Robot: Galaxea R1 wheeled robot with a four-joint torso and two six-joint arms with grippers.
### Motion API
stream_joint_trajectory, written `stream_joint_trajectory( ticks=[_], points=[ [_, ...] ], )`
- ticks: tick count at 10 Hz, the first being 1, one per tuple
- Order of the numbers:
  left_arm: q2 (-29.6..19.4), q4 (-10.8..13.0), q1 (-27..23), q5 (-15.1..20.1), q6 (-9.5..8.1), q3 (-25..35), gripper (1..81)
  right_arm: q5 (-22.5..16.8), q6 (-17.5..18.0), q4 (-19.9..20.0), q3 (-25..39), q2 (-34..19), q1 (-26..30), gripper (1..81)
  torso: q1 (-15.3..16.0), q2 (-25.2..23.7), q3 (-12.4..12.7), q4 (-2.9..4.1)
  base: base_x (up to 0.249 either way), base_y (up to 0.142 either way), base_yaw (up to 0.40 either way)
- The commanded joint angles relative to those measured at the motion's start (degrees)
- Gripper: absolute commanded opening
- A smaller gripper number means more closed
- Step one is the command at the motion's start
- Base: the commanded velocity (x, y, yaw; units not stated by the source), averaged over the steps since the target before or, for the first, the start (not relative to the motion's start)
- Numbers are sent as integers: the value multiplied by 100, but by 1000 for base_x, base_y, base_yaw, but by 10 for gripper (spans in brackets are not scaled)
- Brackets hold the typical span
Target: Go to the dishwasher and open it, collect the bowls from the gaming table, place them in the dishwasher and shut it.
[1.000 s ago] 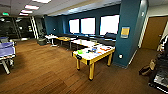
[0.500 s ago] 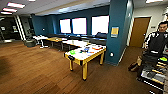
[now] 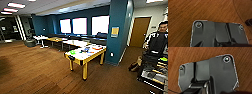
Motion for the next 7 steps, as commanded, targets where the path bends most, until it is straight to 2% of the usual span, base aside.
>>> stream_joint_trajectory(
  ticks=[1, 7],
  points=[
    [-11, 8, -329, 237, -20, 4, 811, -350, -9, 10, 15, -6, 362, 811, 0, 0, 0, 0, 0, 0, 0],
    [-20, -10, -329, 237, -20, 4, 811, -350, -9, 10, 15, -6, 353, 811, 0, 0, 0, 0, 0, 0, 0]
  ],
)
